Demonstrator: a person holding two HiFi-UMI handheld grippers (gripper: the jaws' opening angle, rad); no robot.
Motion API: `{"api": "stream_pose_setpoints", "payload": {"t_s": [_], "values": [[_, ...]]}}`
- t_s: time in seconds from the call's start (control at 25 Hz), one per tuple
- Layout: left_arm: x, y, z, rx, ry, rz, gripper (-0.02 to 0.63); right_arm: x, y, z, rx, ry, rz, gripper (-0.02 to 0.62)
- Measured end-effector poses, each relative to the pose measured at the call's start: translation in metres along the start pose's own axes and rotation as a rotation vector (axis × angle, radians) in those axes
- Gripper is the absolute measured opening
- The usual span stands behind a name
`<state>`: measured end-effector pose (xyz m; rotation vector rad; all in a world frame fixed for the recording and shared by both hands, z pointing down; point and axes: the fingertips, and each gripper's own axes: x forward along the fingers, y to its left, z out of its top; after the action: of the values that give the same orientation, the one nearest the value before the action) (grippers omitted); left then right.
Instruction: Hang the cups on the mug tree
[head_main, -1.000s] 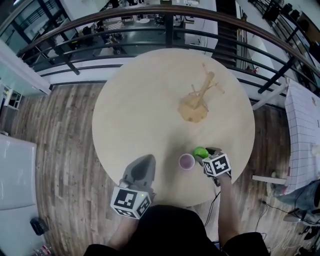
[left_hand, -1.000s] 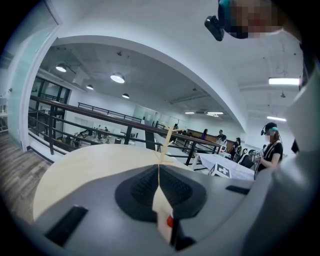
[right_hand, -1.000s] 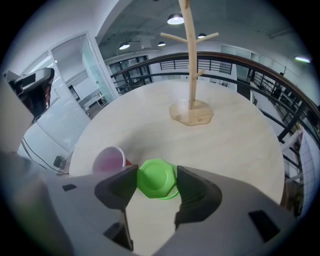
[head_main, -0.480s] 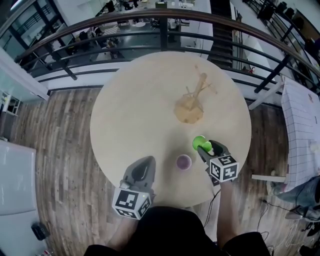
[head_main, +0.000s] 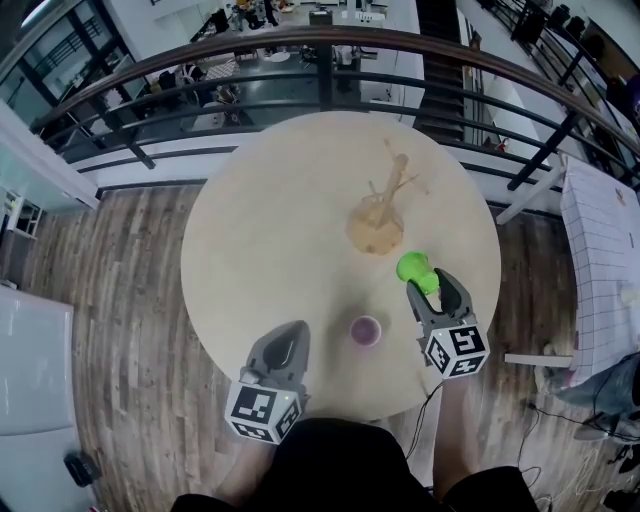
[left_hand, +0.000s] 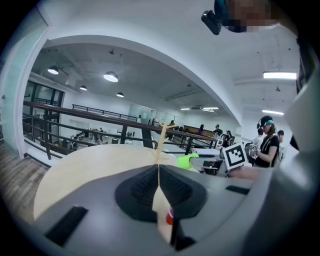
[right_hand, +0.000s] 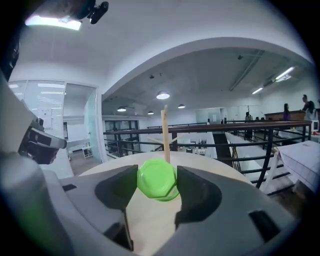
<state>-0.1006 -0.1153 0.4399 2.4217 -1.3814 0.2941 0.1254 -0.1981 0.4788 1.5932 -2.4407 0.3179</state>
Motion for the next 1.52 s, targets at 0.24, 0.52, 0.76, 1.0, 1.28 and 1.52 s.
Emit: {"api": "stream_pose_setpoints", "payload": {"t_s": [0.24, 0.52, 0.76, 1.0, 1.28, 1.52], "values": [[-0.003, 0.002, 0.001, 0.008, -0.001, 0.008, 0.014, 0.015, -0.014, 0.006, 0.022, -0.039, -0.015, 0.250], [-0.006, 0.006, 0.000, 0.008, 0.004, 0.022, 0.014, 0.040, -0.020, 0.004, 0.000, -0.017, -0.013, 0.250], [-0.008, 0.011, -0.003, 0.006, 0.013, 0.036, 0.014, 0.065, -0.022, 0.000, -0.012, 0.009, -0.005, 0.250], [-0.011, 0.014, -0.004, 0.002, 0.018, 0.045, 0.014, 0.084, -0.024, -0.006, -0.032, 0.046, -0.009, 0.252], [-0.002, 0.010, -0.006, 0.014, 0.027, 0.022, 0.014, 0.102, -0.020, -0.017, -0.034, 0.075, -0.012, 0.250], [0.000, 0.007, -0.009, 0.016, 0.041, 0.017, 0.014, 0.114, -0.023, -0.024, -0.021, 0.101, -0.014, 0.250]]}}
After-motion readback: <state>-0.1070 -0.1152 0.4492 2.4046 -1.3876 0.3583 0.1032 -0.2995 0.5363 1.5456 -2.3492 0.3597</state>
